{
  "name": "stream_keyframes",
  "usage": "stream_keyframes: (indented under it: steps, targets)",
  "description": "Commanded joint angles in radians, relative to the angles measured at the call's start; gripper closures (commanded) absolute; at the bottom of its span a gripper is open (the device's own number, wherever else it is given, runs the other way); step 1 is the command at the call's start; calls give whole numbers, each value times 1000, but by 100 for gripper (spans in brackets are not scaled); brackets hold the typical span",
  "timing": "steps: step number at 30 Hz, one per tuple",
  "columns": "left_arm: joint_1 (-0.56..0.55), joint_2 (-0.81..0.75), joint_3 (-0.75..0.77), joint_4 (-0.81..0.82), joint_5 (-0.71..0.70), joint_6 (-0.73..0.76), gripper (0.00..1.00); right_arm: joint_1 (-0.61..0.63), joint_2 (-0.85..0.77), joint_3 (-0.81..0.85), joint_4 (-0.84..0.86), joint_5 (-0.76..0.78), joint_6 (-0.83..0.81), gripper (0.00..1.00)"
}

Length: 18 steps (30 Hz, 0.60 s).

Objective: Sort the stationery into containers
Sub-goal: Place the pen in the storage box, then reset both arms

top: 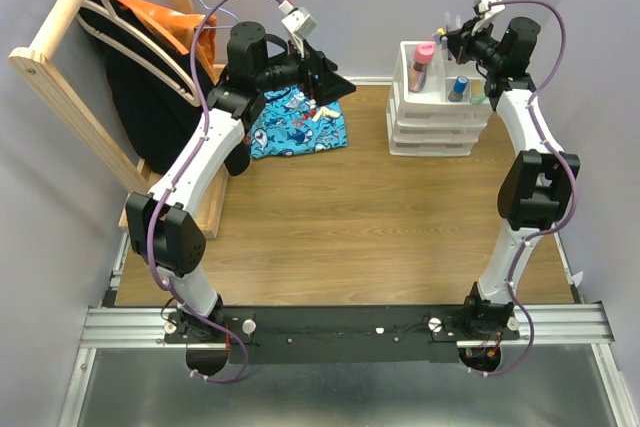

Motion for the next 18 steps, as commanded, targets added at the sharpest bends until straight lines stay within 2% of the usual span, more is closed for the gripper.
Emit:
stream_keyframes:
  steps: [1,2,7,12,18]
  targets:
    - [5,1,1,7,-12,-5,1,-6,-48,-38,0,36,-18,96]
    - [5,-1,-1,7,-12,-5,1,-6,-51,-46,3,43,-21,96]
    - [3,-2,2,7,-12,-2,1,-6,-86,-90,41,66,-15,71]
    - [-3,-2,18,7,-13,6,1,-6,-143,-112,76,76,-1,62]
    - [-15,-4,39,7,-10,15,1,-6,-206,-101,105,68,41,56]
